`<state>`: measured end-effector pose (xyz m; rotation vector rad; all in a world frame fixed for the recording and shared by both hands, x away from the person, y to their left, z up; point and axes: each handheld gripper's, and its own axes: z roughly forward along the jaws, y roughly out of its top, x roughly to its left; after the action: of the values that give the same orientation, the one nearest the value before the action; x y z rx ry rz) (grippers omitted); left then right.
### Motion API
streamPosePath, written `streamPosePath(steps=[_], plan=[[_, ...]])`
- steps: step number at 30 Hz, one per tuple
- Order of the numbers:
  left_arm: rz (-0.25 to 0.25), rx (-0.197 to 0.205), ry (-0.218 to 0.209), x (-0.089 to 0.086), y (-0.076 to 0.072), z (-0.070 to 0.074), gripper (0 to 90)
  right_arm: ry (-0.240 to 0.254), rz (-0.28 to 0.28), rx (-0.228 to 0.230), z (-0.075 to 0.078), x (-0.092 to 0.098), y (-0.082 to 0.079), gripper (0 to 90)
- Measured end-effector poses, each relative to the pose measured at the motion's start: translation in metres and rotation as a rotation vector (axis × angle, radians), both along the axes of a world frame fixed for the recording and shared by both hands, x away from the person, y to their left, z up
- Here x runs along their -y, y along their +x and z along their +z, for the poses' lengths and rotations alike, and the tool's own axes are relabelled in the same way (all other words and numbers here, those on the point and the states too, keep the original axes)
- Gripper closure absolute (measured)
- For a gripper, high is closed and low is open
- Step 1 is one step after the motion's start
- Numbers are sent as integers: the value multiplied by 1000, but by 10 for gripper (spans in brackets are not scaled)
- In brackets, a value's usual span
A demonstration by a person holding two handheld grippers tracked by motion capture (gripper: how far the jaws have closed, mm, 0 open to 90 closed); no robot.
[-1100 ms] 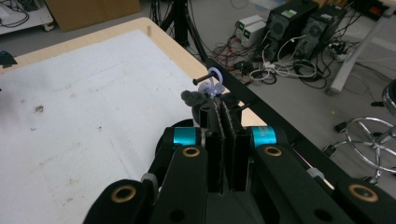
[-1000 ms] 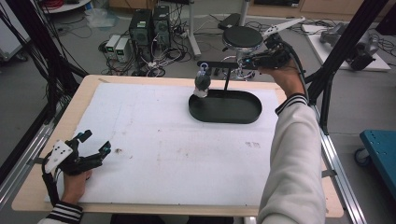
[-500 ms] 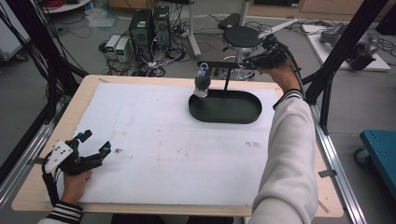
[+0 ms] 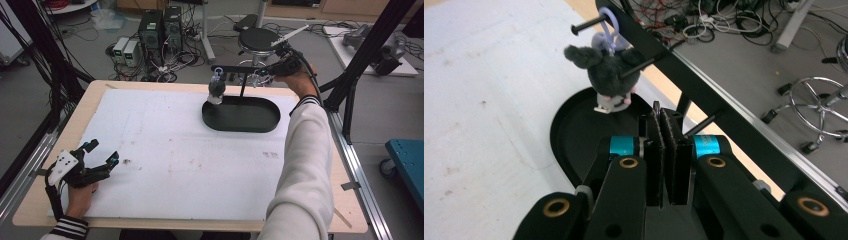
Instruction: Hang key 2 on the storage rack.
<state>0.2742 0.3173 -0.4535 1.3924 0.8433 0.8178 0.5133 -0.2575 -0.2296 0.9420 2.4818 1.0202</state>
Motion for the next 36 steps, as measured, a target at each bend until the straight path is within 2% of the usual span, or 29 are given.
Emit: streamPosePath(steps=[8,13,23,32,36], plan=[[-2,1,-1,0,0,0,125,-55,-5,-31,-9,-4,6,887],[-2,0,-2,0,0,0,125,-81,-14,-30,-13,-5,9,887],[0,-3,-5,0,0,0,125,-79,-39,-33,-16,-1,14,887],[0,-3,-5,0,0,0,125,-96,-70,-13,-18,-2,17,887],[0,-3,-4,0,0,0,125,-107,-86,13,-19,-4,18,886]])
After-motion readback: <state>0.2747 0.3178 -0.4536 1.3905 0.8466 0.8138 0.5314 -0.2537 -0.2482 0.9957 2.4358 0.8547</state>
